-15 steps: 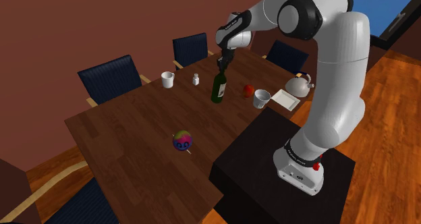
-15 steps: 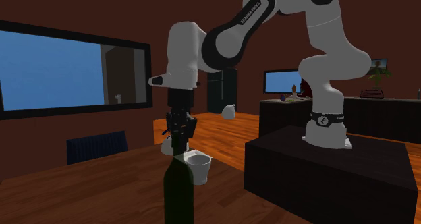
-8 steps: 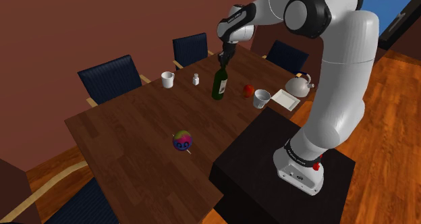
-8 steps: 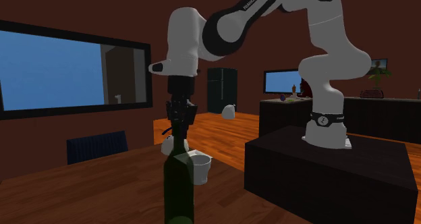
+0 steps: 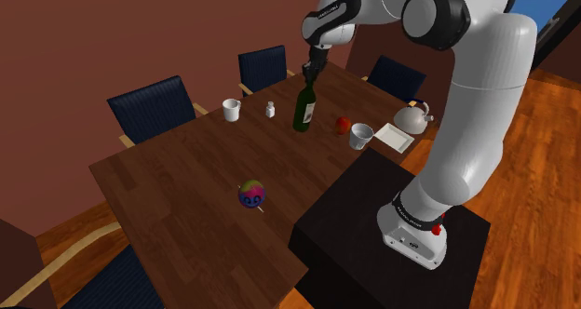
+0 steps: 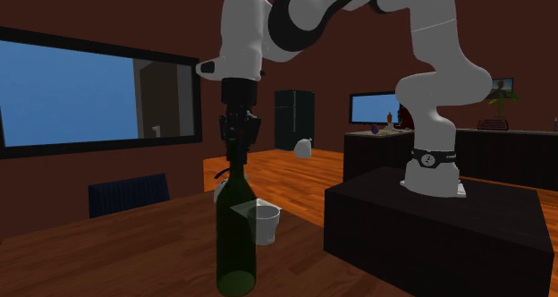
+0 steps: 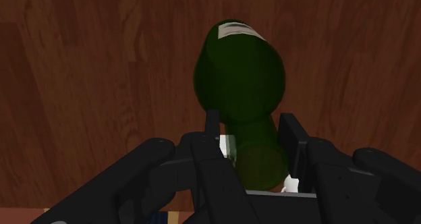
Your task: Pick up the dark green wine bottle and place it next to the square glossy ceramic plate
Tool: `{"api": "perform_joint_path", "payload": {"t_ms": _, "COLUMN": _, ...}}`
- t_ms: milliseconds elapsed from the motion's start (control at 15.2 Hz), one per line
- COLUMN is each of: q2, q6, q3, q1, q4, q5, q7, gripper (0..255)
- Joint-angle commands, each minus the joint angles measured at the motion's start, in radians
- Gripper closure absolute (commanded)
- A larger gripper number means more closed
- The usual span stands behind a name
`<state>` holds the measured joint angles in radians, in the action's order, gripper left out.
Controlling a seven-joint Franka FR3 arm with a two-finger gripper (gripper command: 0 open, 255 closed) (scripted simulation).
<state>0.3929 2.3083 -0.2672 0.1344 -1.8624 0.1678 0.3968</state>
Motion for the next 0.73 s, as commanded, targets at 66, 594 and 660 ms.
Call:
{"api": "perform_joint_path", "payload": {"t_ms": 66, "q2": -0.021, "q6": -0.032, "q3": -0.004, "q1": -0.003, "q4": 0.012, "q5": -0.009, "q7": -0.007, "gripper": 255}}
{"api": "perform_joint_path", "payload": {"t_ms": 594, "q2": -0.071, "q6": -0.121, "q3": -0.014, "q1": -0.009, "q4": 0.054, "q5": -0.031, "q7": -0.023, "gripper": 255}}
{"api": "perform_joint_path", "payload": {"t_ms": 660, "q2": -0.077, "q6": -0.133, "q3": -0.015, "q1": -0.01, "q4": 0.06, "q5": -0.034, "q7": -0.025, "gripper": 255}}
